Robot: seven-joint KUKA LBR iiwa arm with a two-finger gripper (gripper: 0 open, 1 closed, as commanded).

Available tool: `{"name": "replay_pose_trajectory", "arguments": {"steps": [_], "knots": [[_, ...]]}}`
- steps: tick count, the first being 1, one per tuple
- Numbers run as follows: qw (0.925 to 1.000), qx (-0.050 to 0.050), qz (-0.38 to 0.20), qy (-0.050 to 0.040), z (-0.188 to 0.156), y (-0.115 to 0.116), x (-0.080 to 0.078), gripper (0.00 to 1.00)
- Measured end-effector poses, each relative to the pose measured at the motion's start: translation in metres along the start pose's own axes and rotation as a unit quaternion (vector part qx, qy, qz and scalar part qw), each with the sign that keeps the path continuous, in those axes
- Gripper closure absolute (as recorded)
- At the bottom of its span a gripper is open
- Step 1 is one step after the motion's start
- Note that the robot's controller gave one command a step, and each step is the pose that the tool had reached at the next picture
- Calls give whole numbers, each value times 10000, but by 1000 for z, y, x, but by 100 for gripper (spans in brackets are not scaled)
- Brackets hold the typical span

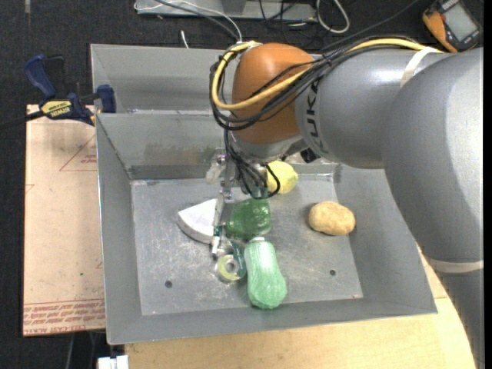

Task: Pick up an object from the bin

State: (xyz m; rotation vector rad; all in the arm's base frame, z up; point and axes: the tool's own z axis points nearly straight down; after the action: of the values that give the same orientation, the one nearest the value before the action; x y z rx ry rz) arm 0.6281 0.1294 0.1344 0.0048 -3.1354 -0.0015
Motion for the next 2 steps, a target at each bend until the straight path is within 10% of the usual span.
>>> {"name": "replay_pose_trajectory", "arguments": {"steps": [1, 2], "knots": [[10000, -4, 13, -38, -5, -1, -2, 0], [9978, -25, -655, -67, 60, -60, 14, 0]]}}
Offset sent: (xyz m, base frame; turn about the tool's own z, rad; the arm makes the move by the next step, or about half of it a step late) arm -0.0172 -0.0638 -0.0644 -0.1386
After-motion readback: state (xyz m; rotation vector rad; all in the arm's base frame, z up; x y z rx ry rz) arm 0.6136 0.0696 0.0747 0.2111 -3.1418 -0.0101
